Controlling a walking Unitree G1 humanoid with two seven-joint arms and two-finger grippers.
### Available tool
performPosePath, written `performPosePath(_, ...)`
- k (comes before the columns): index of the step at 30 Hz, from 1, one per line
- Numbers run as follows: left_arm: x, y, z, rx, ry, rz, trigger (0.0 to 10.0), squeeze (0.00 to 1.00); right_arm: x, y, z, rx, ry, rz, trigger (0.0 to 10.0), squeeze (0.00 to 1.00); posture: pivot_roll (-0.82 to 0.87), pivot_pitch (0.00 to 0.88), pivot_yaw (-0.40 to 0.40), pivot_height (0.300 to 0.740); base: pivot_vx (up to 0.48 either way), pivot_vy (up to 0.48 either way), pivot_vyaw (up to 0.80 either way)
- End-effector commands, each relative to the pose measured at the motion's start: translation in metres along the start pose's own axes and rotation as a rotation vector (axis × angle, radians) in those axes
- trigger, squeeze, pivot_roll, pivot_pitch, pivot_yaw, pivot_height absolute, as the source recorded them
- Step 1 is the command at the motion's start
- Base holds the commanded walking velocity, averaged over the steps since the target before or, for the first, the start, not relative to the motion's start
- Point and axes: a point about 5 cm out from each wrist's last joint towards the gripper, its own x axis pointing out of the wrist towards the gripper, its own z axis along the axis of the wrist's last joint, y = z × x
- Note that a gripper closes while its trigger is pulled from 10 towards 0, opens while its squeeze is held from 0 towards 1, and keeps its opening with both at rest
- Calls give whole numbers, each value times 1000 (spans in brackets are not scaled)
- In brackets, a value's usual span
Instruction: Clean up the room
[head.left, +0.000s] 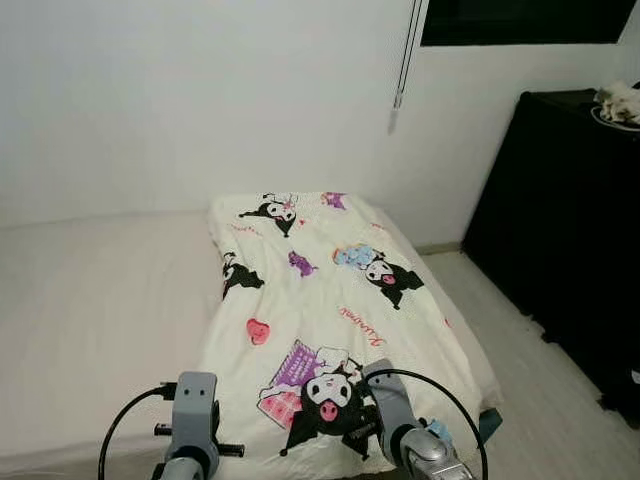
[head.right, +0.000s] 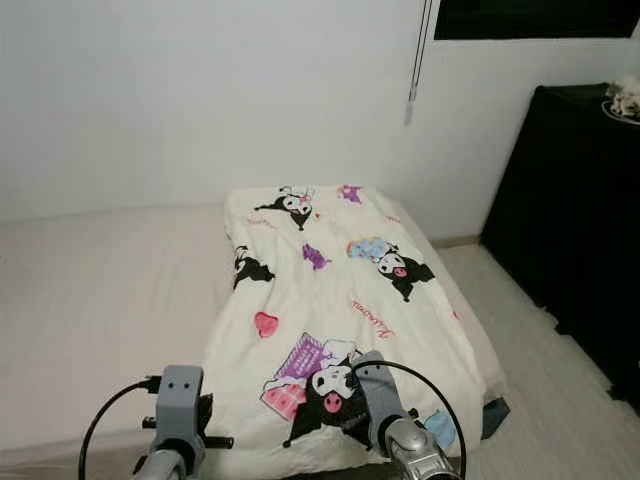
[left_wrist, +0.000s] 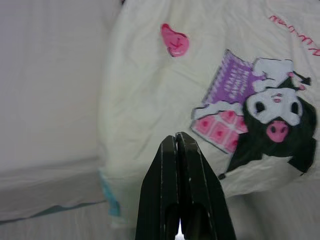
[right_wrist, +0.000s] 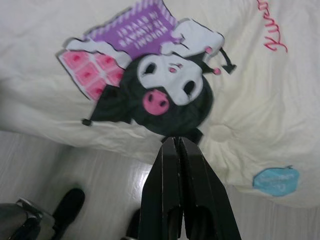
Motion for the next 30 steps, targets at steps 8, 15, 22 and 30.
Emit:
performPosePath(8, -2, 1, 0, 6, 0, -5, 10000, 0, 0, 0, -2, 13, 15, 5, 10000, 0, -73, 0, -37, 740, 0, -446, 0)
performPosePath(15, -3, 2, -1, 7, 1, -2, 10000, 0, 0, 2, -3, 13, 21, 32, 10000, 0, -71, 0, -36, 740, 0, -454, 145)
performPosePath(22, -3, 3, 0, 9, 2, -3, 10000, 0, 0, 3, -3, 14, 20, 35, 10000, 0, -68, 0, -34, 740, 0, -454, 800)
performPosePath(30, -4, 4, 0, 14, 5, -3, 10000, 0, 0, 4, -4, 23, 24, 34, 10000, 0, -66, 0, -33, 740, 0, -457, 788)
